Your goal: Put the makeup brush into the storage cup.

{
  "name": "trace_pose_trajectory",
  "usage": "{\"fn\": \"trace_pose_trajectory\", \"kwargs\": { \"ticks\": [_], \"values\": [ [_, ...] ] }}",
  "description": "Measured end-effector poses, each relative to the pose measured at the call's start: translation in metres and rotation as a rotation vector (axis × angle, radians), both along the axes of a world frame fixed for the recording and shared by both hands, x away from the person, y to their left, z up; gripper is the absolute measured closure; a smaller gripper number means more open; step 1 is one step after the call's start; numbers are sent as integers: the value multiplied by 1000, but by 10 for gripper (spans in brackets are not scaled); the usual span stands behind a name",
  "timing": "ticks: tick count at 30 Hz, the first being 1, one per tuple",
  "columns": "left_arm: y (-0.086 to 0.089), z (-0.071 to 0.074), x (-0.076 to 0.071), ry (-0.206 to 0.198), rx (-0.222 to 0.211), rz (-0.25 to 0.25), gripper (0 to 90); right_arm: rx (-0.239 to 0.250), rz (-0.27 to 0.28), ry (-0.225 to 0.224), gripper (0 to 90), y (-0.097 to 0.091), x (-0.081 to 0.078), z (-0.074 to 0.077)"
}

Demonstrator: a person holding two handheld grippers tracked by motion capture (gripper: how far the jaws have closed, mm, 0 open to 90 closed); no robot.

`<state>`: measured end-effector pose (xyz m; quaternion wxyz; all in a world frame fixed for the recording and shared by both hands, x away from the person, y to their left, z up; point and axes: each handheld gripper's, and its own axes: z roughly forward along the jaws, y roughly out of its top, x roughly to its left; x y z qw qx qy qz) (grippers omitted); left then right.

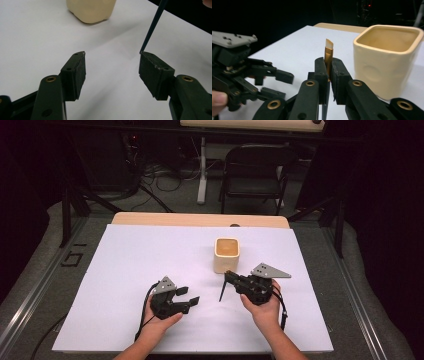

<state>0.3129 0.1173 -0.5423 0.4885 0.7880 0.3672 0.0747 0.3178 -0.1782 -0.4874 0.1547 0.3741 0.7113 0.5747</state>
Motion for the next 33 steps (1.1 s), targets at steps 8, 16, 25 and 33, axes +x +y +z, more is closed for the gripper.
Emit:
{"fn": "trace_pose_trajectory", "kwargs": {
  "ticks": [8, 16, 25, 33],
  "values": [
    [7, 4, 2, -24, 68, 47, 331, -70, -26, -57, 842, 0, -5, 4],
    [13, 6, 2, -54, 122, 76, 287, -96, -43, -96, 842, -2, -5, 9],
    [21, 11, 3, -65, 180, 80, 272, -104, -57, -105, 842, -6, -4, 13],
    [34, 12, -1, -65, 193, 95, 271, -108, -62, -102, 842, -7, -2, 13]
  ]
}}
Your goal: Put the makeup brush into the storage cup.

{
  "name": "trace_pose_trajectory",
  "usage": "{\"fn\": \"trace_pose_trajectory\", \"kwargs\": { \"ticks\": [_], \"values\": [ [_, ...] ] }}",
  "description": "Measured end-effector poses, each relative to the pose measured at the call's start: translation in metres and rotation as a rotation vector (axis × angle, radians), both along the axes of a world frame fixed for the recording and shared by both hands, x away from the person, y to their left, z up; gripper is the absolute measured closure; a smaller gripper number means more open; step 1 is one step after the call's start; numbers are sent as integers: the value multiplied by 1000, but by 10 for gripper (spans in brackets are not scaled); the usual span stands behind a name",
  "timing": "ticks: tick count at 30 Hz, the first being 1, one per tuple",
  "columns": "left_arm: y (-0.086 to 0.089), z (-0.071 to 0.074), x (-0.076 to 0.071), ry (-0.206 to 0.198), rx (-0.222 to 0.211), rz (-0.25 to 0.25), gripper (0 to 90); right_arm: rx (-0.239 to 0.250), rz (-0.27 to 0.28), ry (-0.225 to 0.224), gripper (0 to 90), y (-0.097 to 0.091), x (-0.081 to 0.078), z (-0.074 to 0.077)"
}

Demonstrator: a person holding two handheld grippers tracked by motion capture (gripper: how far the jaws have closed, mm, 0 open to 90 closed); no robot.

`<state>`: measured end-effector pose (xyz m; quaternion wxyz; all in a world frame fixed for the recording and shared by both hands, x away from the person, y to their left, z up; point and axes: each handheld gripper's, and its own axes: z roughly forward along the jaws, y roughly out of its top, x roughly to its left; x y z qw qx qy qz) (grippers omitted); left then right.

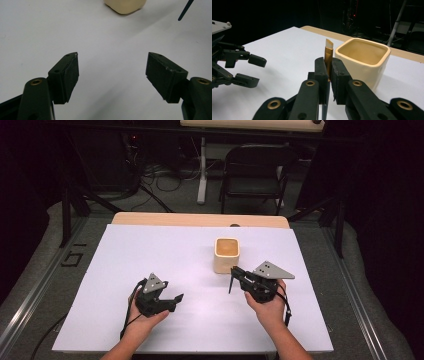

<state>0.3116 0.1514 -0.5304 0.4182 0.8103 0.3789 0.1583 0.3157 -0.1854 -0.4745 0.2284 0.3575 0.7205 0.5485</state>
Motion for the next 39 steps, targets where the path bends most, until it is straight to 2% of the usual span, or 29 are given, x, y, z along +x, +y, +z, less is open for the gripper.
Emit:
{"fn": "trace_pose_trajectory", "kwargs": {
  "ticks": [10, 17, 21, 31, 39],
  "values": [
    [9, 2, -3, -1, -20, 13, 271, -3, -15, 3, 842, -3, 3, 3],
    [11, 2, -3, -1, -25, 19, 271, -3, -51, 13, 843, -10, 10, 7],
    [12, 1, -3, 3, -26, 20, 271, 9, -88, 16, 842, -18, 21, 8],
    [12, 0, -2, 3, -23, 24, 270, -16, -168, 40, 843, -27, 56, 4],
    [13, 0, -2, -7, -19, 23, 266, -4, -194, 44, 843, -29, 67, 6]
  ]
}}
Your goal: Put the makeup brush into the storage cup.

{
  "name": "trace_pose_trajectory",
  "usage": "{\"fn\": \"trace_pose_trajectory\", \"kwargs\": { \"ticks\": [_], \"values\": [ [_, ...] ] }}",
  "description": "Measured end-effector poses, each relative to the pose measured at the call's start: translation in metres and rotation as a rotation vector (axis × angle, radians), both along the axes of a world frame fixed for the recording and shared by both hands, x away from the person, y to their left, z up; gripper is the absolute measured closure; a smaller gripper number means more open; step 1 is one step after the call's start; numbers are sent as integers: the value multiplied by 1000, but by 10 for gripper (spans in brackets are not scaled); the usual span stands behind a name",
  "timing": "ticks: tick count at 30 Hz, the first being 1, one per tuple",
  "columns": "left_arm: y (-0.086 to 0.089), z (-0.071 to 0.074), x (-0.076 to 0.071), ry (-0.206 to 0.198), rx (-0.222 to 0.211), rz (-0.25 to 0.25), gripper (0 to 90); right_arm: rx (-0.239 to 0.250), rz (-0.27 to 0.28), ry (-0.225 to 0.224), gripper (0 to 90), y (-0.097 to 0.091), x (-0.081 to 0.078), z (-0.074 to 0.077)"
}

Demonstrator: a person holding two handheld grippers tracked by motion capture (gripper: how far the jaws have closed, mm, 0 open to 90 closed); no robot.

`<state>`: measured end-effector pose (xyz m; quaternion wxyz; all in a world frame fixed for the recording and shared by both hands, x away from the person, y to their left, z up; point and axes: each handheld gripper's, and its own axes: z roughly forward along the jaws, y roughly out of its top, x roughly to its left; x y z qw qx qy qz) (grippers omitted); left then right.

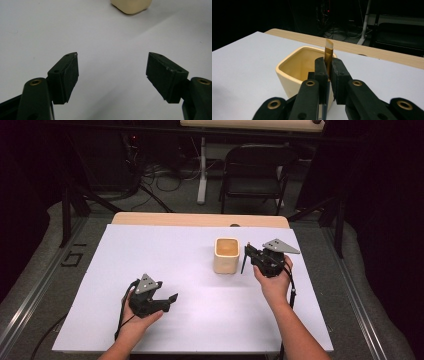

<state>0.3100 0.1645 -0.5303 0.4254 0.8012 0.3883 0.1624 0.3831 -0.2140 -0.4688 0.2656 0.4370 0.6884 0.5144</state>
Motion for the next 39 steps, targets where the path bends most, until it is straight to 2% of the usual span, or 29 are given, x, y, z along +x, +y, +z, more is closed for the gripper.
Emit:
{"fn": "trace_pose_trajectory", "kwargs": {
  "ticks": [7, 17, 25, 39],
  "values": [
    [1, 0, 0, -1, 1, 1, 266, -4, -8, -1, 843, 0, 4, 2],
    [2, 0, 0, -2, 1, 5, 266, -31, -12, -25, 843, 1, 12, 26],
    [3, 0, 1, -2, -1, 10, 266, -32, -20, -40, 843, 0, 18, 45],
    [3, 0, 1, 3, 1, 10, 267, -47, -15, -76, 843, 3, 18, 69]
  ]
}}
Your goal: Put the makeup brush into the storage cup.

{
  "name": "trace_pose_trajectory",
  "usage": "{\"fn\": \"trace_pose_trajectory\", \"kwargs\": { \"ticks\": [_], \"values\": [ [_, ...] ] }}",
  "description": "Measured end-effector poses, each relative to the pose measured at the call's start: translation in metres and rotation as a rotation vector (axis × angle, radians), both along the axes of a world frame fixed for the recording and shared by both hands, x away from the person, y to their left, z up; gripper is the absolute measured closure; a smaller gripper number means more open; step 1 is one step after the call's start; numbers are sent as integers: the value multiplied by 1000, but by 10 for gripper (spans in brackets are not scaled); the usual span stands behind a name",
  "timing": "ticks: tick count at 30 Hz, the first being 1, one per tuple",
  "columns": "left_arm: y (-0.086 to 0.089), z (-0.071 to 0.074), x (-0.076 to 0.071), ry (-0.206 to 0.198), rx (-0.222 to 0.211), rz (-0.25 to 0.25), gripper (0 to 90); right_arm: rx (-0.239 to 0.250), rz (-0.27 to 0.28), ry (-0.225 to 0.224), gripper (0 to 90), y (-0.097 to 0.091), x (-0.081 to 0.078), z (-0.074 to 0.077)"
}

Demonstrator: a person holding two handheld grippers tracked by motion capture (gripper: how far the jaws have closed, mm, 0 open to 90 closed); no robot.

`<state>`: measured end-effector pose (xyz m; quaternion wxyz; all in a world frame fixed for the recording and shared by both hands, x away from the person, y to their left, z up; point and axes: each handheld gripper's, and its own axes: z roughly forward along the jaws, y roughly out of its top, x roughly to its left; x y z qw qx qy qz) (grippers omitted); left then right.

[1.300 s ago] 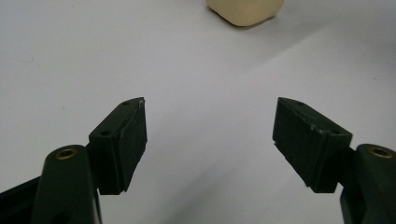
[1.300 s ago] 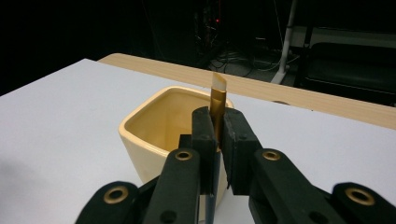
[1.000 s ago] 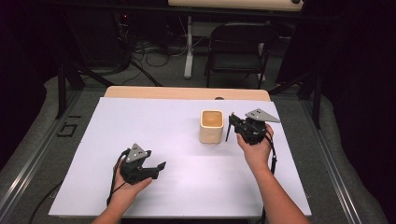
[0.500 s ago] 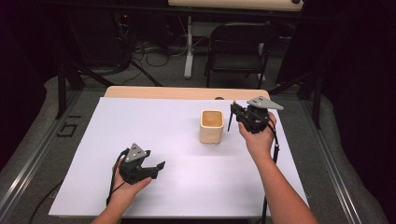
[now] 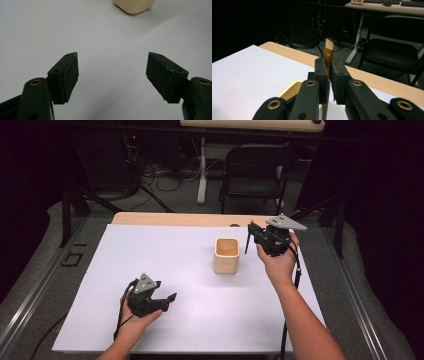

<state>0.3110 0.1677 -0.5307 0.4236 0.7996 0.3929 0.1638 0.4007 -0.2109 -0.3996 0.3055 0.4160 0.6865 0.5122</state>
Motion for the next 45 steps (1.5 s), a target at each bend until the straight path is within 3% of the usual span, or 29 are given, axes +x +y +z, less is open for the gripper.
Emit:
{"fn": "trace_pose_trajectory", "kwargs": {
  "ticks": [14, 22, 35, 45],
  "values": [
    [-1, -1, 0, -1, 3, -4, 267, 1, 41, -28, 843, 19, -1, 13],
    [-1, 0, 0, -3, 4, -5, 267, 0, 62, -25, 843, 31, 1, 10],
    [-1, -1, 0, -3, 7, -5, 267, -10, 69, -18, 843, 34, 2, 6],
    [0, -1, 0, -1, 3, -4, 267, -23, 70, 6, 843, 39, 6, -9]
  ]
}}
